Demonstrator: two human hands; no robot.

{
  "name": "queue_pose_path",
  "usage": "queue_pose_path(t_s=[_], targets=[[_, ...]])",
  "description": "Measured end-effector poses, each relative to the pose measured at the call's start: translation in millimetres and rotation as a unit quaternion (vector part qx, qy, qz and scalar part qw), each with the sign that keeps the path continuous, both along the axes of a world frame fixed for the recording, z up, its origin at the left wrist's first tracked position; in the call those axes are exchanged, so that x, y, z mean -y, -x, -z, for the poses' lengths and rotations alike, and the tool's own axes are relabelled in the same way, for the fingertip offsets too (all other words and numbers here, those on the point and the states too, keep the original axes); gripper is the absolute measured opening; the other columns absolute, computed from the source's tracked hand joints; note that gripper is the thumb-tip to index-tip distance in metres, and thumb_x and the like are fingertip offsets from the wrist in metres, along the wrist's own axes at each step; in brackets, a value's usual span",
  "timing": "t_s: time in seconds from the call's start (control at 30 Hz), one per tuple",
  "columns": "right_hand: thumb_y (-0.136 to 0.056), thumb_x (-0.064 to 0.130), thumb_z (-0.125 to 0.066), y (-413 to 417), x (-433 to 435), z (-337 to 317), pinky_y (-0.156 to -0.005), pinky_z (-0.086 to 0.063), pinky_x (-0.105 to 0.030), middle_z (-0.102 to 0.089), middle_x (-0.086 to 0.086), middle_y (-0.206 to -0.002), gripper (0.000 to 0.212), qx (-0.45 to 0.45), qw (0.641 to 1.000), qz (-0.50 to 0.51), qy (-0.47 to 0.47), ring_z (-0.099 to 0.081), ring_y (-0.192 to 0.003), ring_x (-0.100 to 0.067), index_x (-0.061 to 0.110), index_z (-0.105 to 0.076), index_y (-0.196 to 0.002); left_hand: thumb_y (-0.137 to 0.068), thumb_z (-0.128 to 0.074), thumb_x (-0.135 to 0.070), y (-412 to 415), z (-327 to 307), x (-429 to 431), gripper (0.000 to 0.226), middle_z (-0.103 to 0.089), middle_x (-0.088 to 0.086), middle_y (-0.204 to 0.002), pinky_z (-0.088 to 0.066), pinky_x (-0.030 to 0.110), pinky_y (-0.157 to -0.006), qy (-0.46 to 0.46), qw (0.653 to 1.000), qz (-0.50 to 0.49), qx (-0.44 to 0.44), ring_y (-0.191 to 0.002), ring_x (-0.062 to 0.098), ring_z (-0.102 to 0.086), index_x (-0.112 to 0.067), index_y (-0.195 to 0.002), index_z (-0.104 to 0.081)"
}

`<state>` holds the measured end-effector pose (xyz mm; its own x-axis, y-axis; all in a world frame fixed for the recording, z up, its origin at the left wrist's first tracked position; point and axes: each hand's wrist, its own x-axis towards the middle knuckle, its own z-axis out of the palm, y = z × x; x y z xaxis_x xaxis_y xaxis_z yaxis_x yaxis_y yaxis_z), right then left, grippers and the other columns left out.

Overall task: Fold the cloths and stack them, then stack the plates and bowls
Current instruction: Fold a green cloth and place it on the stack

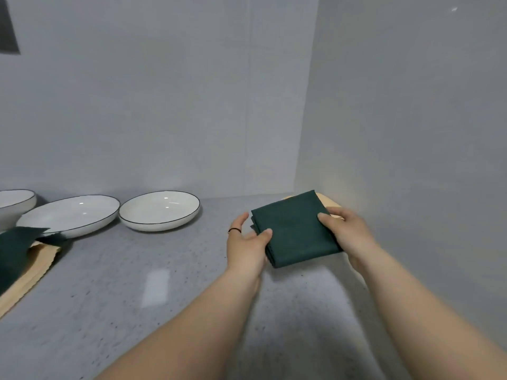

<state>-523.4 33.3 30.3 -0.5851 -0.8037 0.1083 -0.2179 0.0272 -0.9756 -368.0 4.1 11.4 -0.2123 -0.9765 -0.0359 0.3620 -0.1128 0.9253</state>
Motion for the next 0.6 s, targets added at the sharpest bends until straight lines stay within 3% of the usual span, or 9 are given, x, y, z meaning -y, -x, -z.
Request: queue_pose_path(t_s=[0.07, 0.13, 0.23, 0.4, 0.5, 0.6], targets=[[-0.090, 0.010, -0.051, 23, 23, -10, -0.086, -0.047, -0.033, -0.061, -0.012, -0.115, 0.028, -0.087, 0.995, 0.041, -0.019, -0.056, -0.093, -0.021, 0.008, -0.057, -0.118, -0.089, -0.052, 0.003, 23, -11, 21, 0.043, -0.061, 0.004, -0.084, -0.049, 0.015, -0.048, 0.040, 0.998, 0.009, 0.056, -0.072, 0.015, -0.059, -0.015, -0.128, -0.045], [-0.091, 0.006, -0.043, 44, 44, -20, -0.097, -0.043, -0.035, -0.057, -0.014, -0.125, 0.036, -0.167, 0.983, 0.064, -0.052, -0.055, -0.108, -0.027, 0.007, -0.053, -0.126, -0.090, -0.048, 0.006, 42, -22, 40, 0.044, -0.059, 0.005, -0.089, -0.052, 0.018, -0.052, 0.065, 0.994, 0.024, 0.087, -0.079, 0.019, -0.059, -0.010, -0.131, -0.045], [-0.090, -0.002, -0.035, 67, 69, -31, -0.098, -0.040, -0.033, -0.054, -0.016, -0.129, 0.042, -0.238, 0.965, 0.068, -0.085, -0.050, -0.118, -0.032, 0.005, -0.050, -0.128, -0.089, -0.046, 0.010, 63, -32, 63, 0.049, -0.059, 0.007, -0.094, -0.056, 0.027, -0.066, 0.105, 0.987, 0.037, 0.117, -0.087, 0.021, -0.058, -0.010, -0.134, -0.042], [-0.089, -0.005, -0.034, 86, 93, -27, -0.097, -0.040, -0.032, -0.054, -0.015, -0.128, 0.042, -0.331, 0.934, 0.075, -0.110, -0.049, -0.119, -0.032, 0.004, -0.050, -0.126, -0.089, -0.048, 0.009, 91, -26, 96, 0.047, -0.053, 0.005, -0.092, -0.050, 0.012, -0.049, 0.123, 0.981, 0.035, 0.146, -0.083, 0.019, -0.054, -0.009, -0.133, -0.045], [-0.092, -0.002, -0.034, 90, 99, -21, -0.093, -0.039, -0.029, -0.053, -0.015, -0.129, 0.039, -0.391, 0.909, 0.072, -0.126, -0.048, -0.119, -0.031, 0.004, -0.048, -0.127, -0.089, -0.048, 0.009, 100, -14, 107, 0.047, -0.053, 0.001, -0.089, -0.052, 0.014, -0.054, 0.117, 0.981, 0.036, 0.153, -0.085, 0.019, -0.055, -0.009, -0.133, -0.045], [-0.092, -0.002, -0.034, 93, 107, -15, -0.092, -0.039, -0.029, -0.052, -0.014, -0.130, 0.039, -0.439, 0.883, 0.058, -0.153, -0.048, -0.118, -0.030, 0.004, -0.046, -0.128, -0.089, -0.048, 0.009, 102, -4, 113, 0.047, -0.054, 0.004, -0.099, -0.053, 0.022, -0.065, 0.111, 0.981, 0.030, 0.158, -0.078, 0.018, -0.056, -0.008, -0.133, -0.045]])
